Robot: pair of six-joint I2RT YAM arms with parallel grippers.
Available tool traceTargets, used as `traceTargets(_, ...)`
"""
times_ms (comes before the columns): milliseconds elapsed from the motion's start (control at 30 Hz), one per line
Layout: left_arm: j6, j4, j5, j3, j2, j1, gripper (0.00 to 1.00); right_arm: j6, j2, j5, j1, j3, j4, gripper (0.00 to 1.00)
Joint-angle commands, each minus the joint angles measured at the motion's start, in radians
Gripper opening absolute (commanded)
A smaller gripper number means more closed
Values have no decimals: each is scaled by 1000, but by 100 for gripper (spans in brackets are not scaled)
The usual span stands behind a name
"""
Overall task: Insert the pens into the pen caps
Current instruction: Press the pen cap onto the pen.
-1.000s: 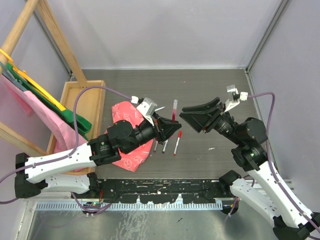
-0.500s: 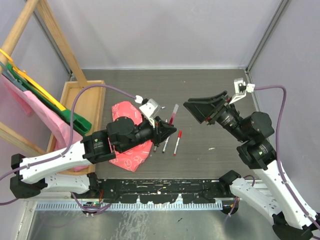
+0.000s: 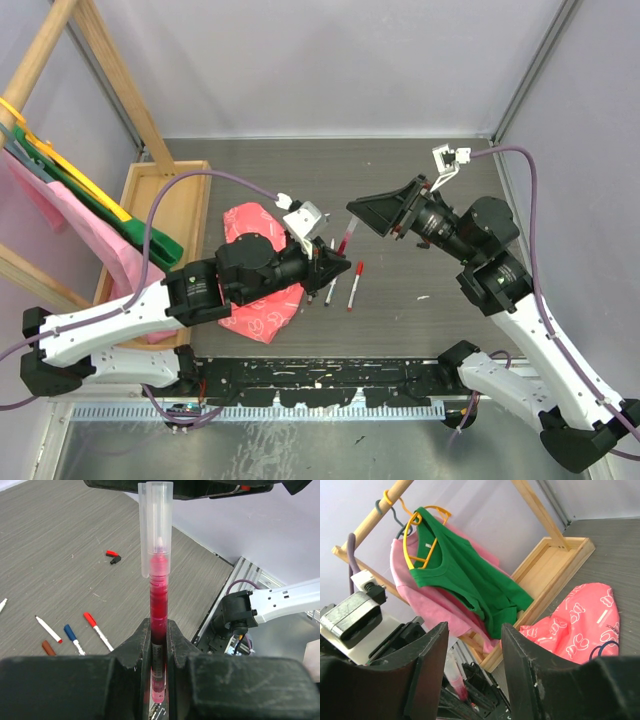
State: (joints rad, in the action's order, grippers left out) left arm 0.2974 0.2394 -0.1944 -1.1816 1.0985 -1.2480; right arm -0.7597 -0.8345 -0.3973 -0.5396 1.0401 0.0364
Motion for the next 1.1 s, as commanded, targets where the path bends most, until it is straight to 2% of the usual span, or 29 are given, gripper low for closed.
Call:
traceTargets(0, -16, -29, 5, -44, 0, 4, 0, -15, 14, -76, -5, 26, -58, 51)
traceTargets(533, -12, -60, -15, -41, 8, 5, 0, 10, 8, -123, -19, 8, -70, 40)
traceTargets(867, 4, -65, -71, -43, 1, 5, 0, 53, -8, -85, -61, 1, -48, 23)
traceTargets(1067, 17, -83, -128, -49, -10, 5, 0, 118, -18, 6, -130, -18, -6, 4)
